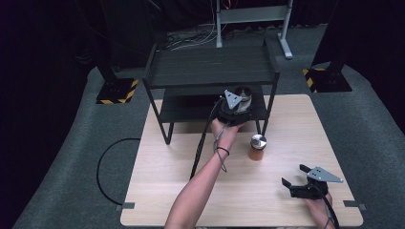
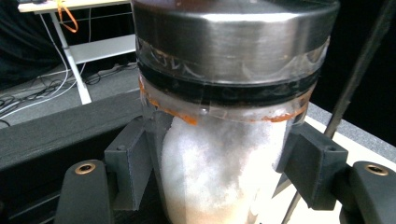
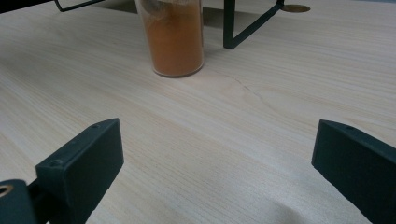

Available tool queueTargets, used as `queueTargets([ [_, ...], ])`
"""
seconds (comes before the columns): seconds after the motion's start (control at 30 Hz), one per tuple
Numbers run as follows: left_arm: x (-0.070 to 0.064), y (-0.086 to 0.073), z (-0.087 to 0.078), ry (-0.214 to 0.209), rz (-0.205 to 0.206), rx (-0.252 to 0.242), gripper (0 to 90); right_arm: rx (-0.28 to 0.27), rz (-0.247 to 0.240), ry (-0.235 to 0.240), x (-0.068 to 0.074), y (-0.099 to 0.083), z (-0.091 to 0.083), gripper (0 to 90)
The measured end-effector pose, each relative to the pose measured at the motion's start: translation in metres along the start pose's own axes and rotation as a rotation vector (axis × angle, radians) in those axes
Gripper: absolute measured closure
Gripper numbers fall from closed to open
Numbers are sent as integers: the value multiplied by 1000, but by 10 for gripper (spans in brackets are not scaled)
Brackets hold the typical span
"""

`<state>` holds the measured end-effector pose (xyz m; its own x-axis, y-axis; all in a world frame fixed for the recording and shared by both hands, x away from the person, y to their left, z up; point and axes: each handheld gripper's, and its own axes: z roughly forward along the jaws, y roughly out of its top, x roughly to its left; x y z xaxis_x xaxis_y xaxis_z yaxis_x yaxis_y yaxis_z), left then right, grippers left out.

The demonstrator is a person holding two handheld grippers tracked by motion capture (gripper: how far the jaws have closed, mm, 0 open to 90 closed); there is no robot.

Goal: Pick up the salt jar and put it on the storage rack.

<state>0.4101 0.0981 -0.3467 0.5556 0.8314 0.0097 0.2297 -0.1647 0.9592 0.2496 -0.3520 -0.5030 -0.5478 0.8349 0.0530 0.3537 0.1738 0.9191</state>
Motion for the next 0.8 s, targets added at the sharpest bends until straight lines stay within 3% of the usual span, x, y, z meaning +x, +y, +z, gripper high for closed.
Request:
queueTargets([
  [0.8, -1, -4, 12, 43, -44, -14, 314, 1, -2, -2, 0, 0, 0, 13],
])
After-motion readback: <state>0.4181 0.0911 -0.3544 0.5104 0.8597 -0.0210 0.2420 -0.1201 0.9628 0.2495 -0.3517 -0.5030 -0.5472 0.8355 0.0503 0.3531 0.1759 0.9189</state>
